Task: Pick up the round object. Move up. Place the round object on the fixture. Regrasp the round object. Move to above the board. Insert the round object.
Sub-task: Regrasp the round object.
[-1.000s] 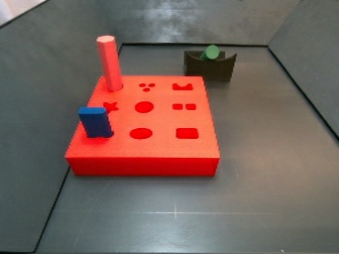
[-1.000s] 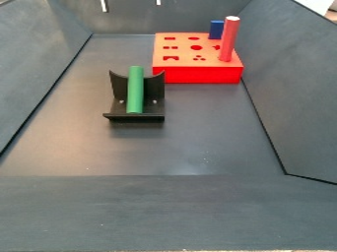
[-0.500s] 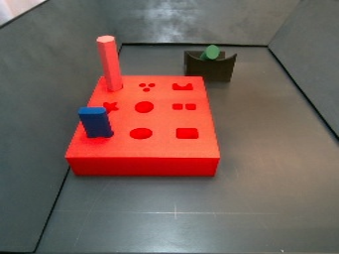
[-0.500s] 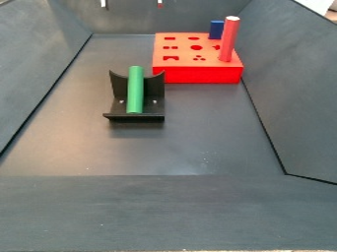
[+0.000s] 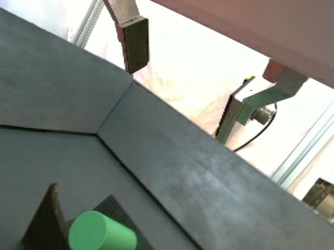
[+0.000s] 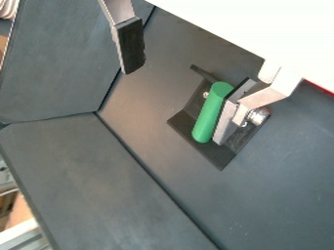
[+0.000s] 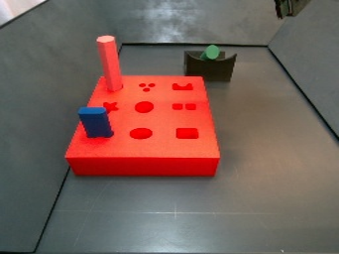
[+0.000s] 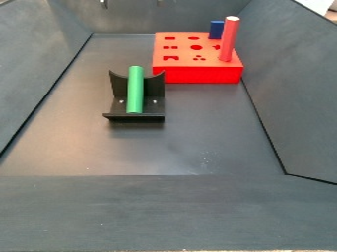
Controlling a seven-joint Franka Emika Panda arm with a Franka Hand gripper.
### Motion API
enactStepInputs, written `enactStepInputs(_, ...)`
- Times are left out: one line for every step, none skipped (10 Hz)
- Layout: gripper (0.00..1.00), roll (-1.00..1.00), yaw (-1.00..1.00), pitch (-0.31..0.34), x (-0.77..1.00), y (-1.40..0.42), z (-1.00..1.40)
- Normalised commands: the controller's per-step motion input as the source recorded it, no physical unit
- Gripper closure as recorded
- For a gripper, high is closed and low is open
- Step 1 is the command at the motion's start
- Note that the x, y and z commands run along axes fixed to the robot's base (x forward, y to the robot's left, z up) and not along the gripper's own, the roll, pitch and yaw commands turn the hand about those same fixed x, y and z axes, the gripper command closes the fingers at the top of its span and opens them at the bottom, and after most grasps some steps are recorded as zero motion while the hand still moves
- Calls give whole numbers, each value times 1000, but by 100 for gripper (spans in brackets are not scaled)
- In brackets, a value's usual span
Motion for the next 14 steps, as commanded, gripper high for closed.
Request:
enactStepInputs(0, 245, 126, 106, 83, -28, -6)
enactStepInputs(0, 251, 71, 83, 31, 74, -1000)
enactStepInputs(0, 238, 83, 61, 36, 74, -1000)
enactStepInputs(0, 199, 97, 44, 42, 65, -1000)
enactStepInputs(0, 153, 101, 27, 51, 61, -1000)
enactStepInputs(0, 115, 101, 8, 62, 58, -1000)
enactStepInputs(0, 84, 96, -16, 78, 54, -1000)
enactStepInputs(0, 76, 87, -31, 84, 50, -1000)
enactStepInputs(0, 77, 79, -49, 94, 45, -1000)
enactStepInputs(0, 73, 60, -66, 106, 39, -1000)
enactStepInputs(0, 68, 47, -71, 112, 36, -1000)
enactStepInputs(0, 73, 24, -73, 103, 24, -875)
enactStepInputs(0, 73, 15, -70, 95, 15, -777)
enactStepInputs(0, 73, 0, -62, 83, 11, -581)
